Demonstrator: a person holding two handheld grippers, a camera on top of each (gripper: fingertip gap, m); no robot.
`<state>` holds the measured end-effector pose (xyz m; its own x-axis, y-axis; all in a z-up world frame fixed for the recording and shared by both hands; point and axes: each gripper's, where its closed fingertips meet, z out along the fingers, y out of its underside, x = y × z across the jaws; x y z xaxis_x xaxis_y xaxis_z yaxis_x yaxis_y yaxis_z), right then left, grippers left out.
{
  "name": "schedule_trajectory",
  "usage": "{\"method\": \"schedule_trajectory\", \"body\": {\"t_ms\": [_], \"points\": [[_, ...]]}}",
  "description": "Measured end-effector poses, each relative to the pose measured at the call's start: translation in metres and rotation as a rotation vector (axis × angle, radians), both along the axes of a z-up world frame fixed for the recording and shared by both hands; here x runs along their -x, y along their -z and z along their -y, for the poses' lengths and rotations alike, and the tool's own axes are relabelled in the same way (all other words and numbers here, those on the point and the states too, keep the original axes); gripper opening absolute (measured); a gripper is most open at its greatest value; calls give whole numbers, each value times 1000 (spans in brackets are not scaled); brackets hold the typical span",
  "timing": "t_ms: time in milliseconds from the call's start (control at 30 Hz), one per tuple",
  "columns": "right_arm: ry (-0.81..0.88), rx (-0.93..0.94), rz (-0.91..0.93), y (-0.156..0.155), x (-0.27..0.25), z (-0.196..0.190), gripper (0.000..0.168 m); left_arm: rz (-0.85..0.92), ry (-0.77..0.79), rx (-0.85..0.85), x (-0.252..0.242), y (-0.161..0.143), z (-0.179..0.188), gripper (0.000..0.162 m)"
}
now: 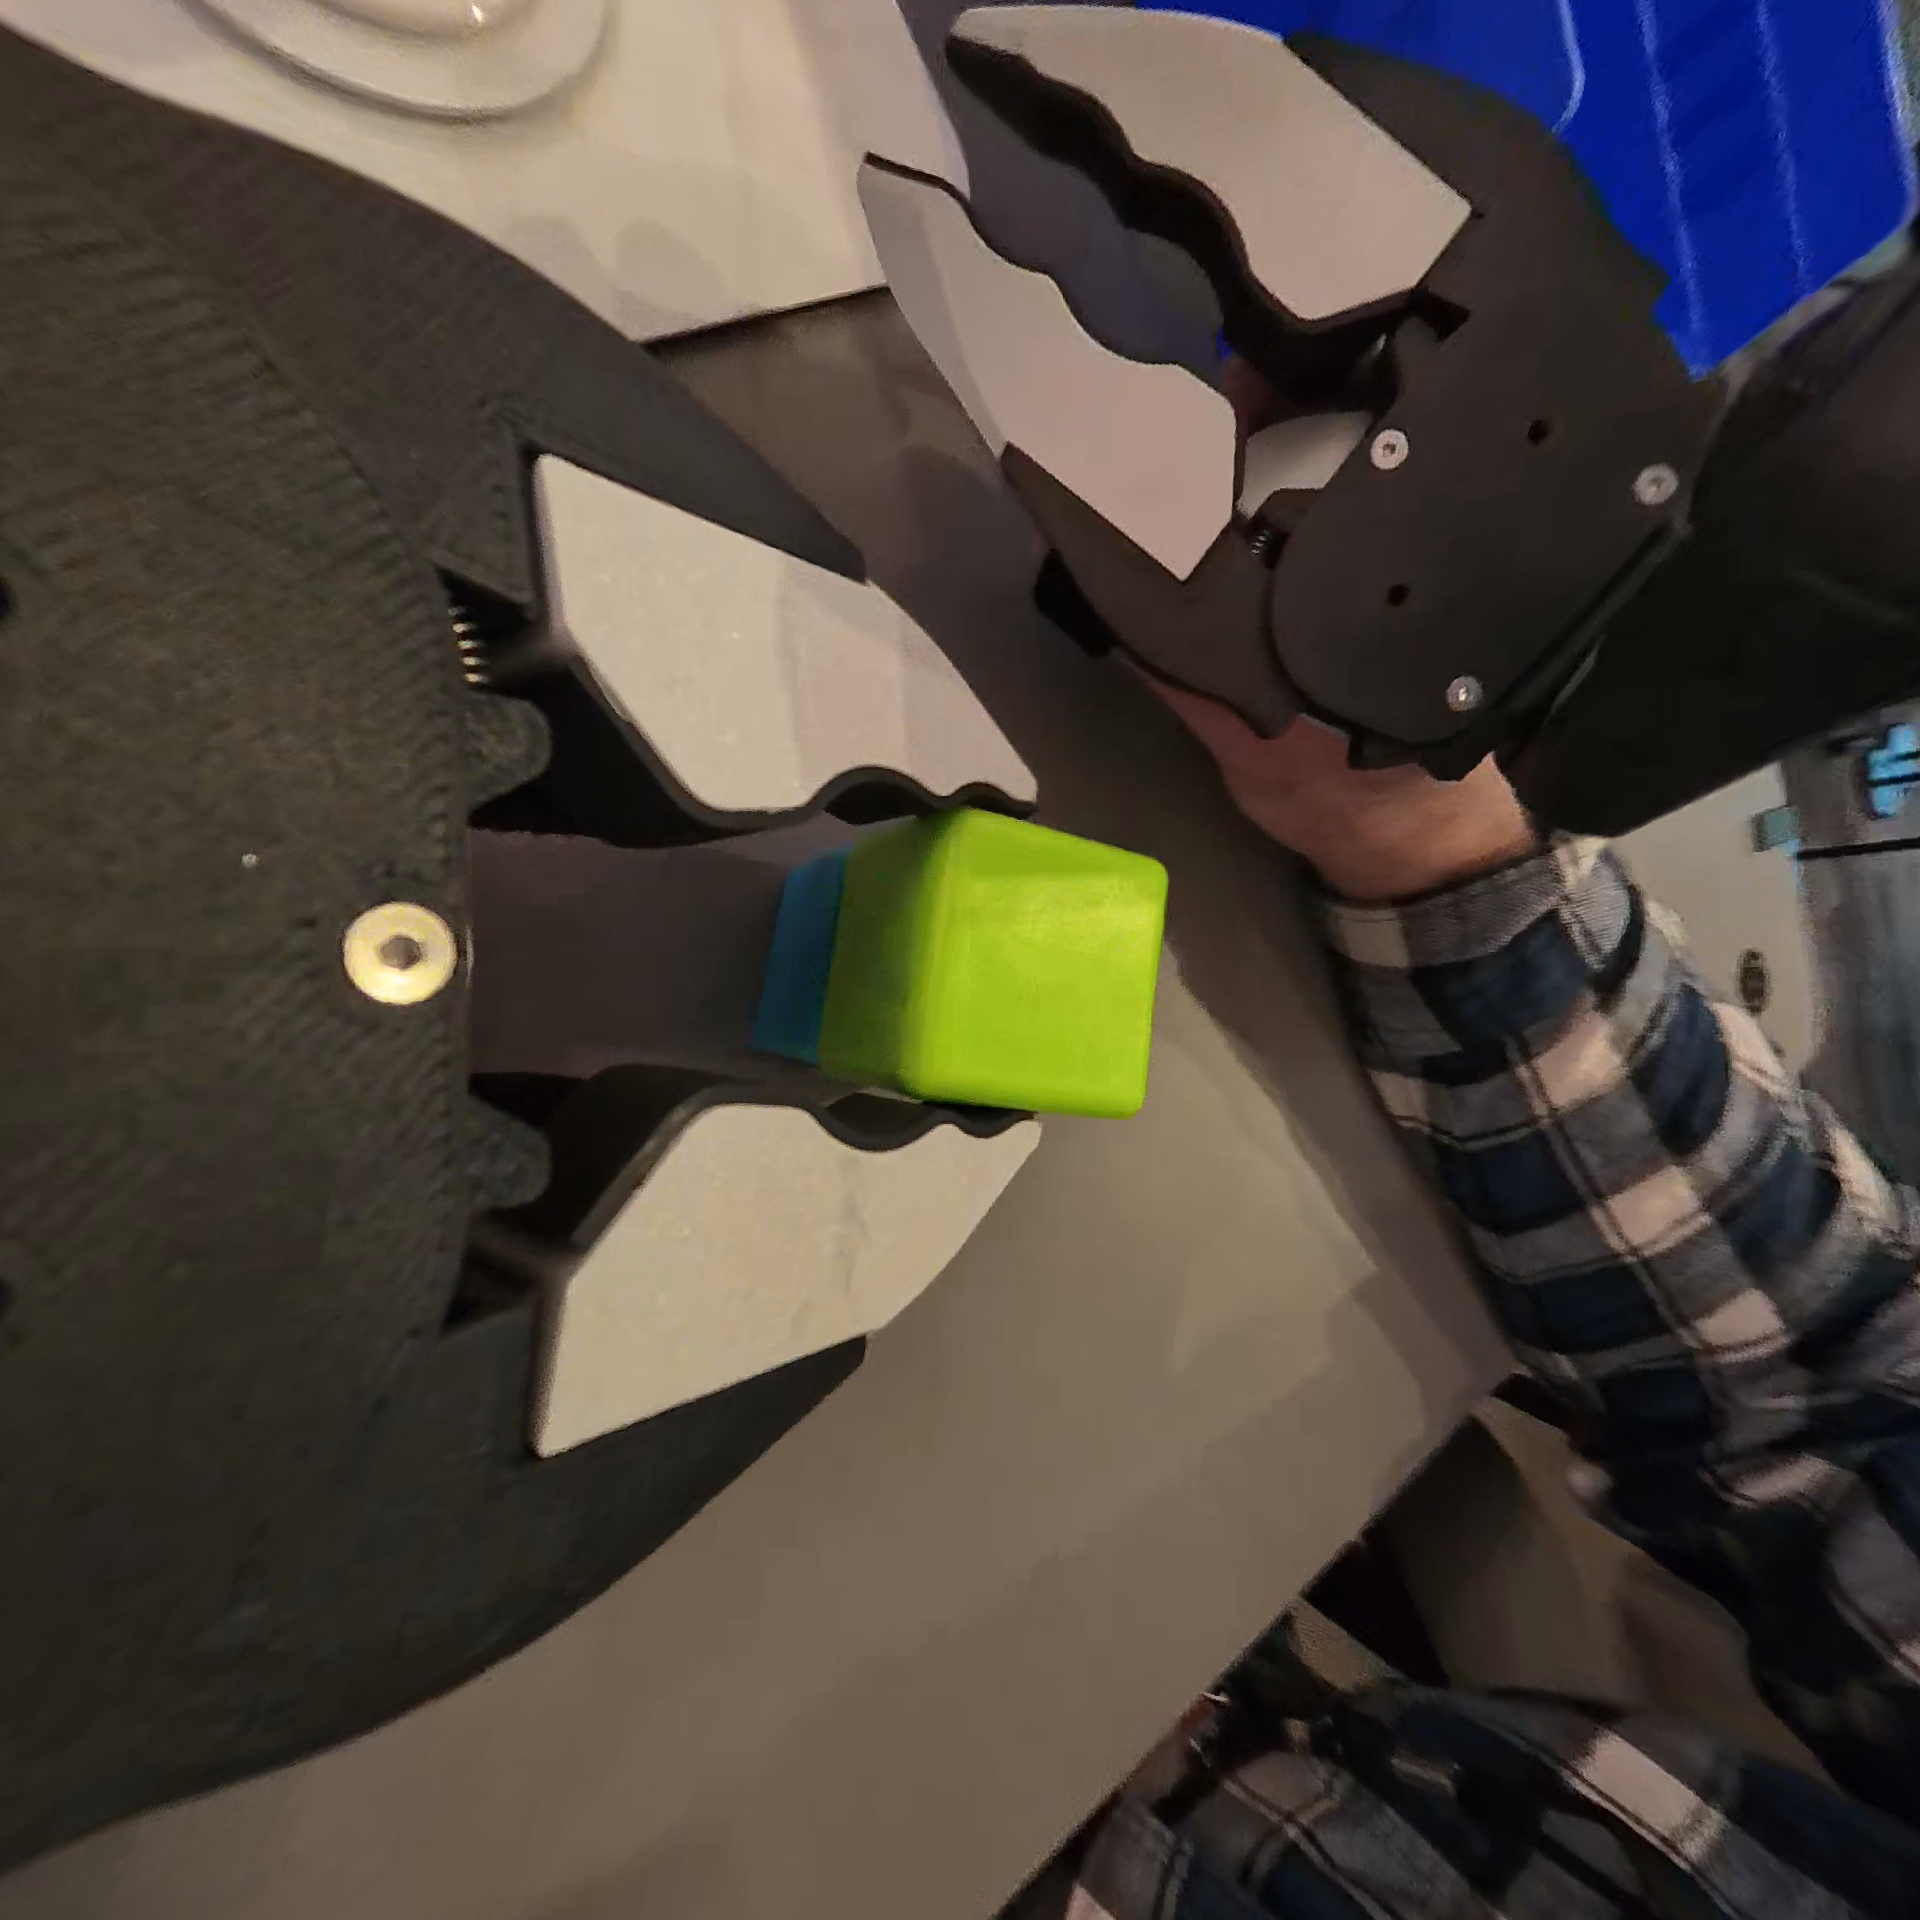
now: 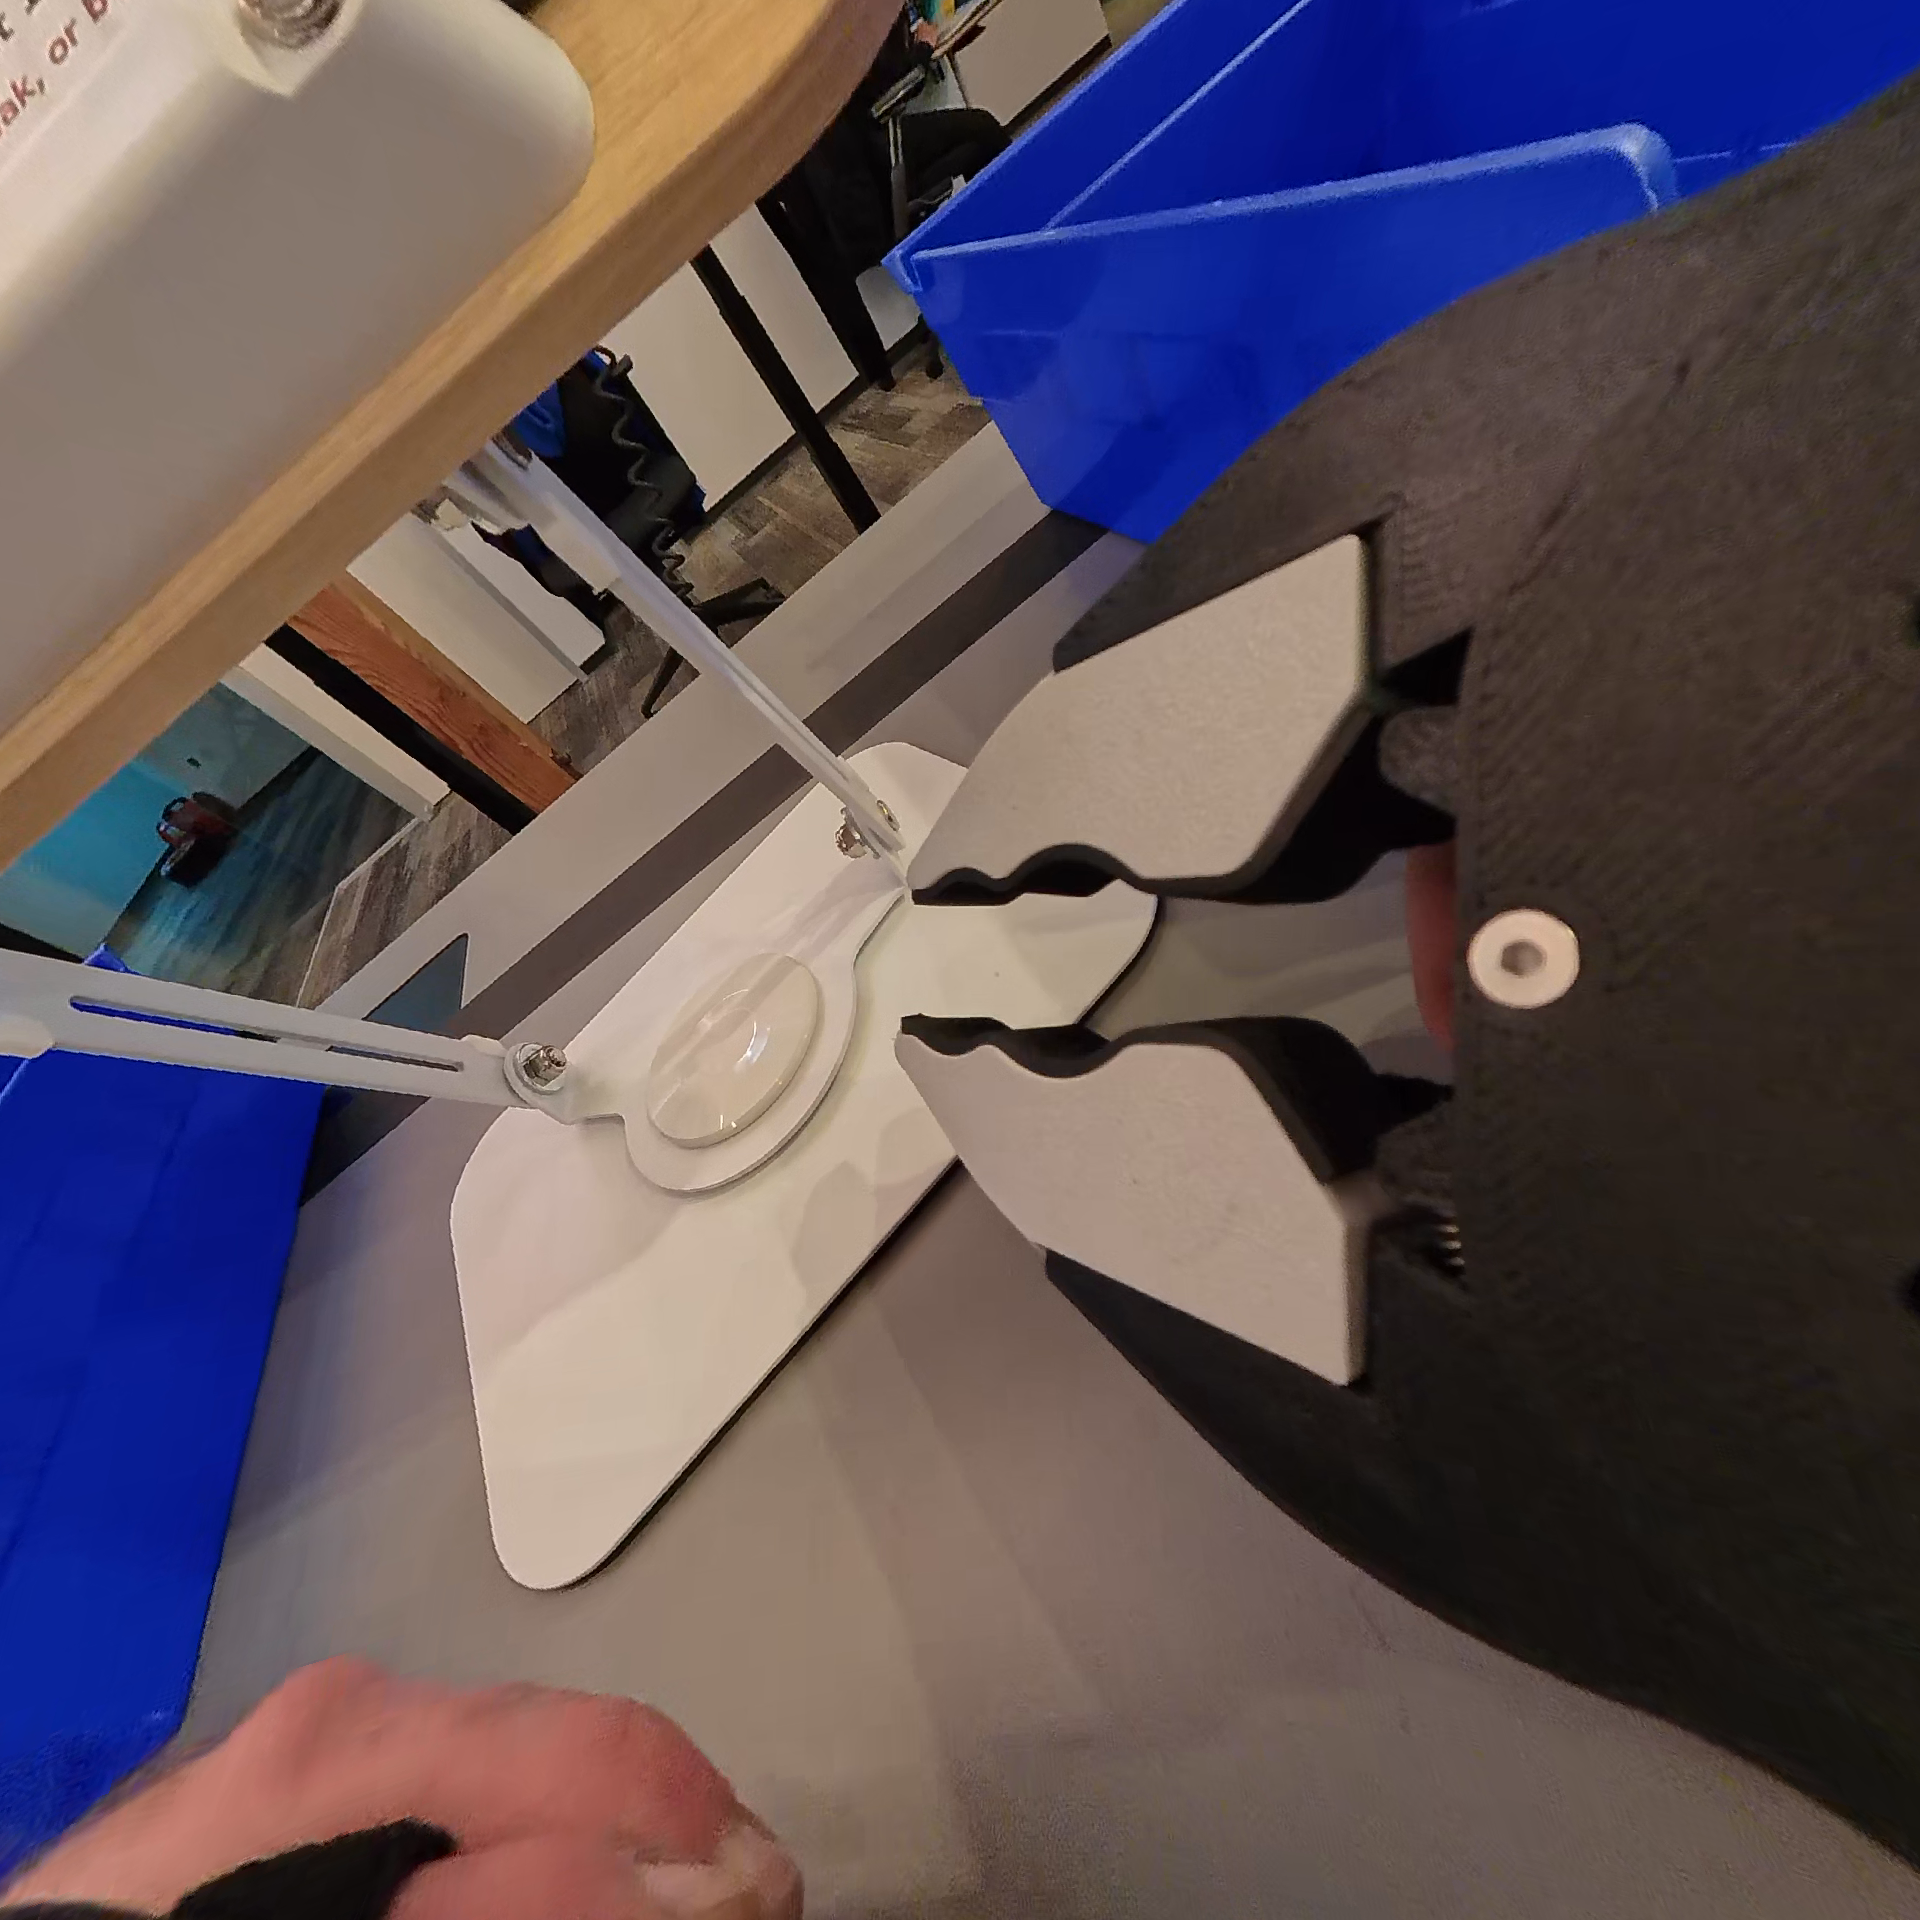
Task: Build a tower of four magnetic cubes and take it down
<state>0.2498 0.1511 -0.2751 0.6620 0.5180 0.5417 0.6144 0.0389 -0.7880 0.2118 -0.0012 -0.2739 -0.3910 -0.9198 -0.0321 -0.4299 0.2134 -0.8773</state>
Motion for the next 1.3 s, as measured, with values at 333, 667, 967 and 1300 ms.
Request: {"method": "schedule_trajectory", "body": {"t_ms": [333, 667, 967, 1300], "points": [[-3, 1, 6, 1, 1, 0, 21, 2, -7, 17, 2, 0, 0, 51], [-4, 1, 4, 1, 1, 0, 21, -4, -83, -42, 24, -23, -1, 66], [-4, 3, 10, 1, 1, 0, 21, -48, -386, -241, 126, -71, -50, 57], [-7, 5, 17, 2, 1, 0, 21, -407, -706, -469, 231, -89, -191, 59]]}}
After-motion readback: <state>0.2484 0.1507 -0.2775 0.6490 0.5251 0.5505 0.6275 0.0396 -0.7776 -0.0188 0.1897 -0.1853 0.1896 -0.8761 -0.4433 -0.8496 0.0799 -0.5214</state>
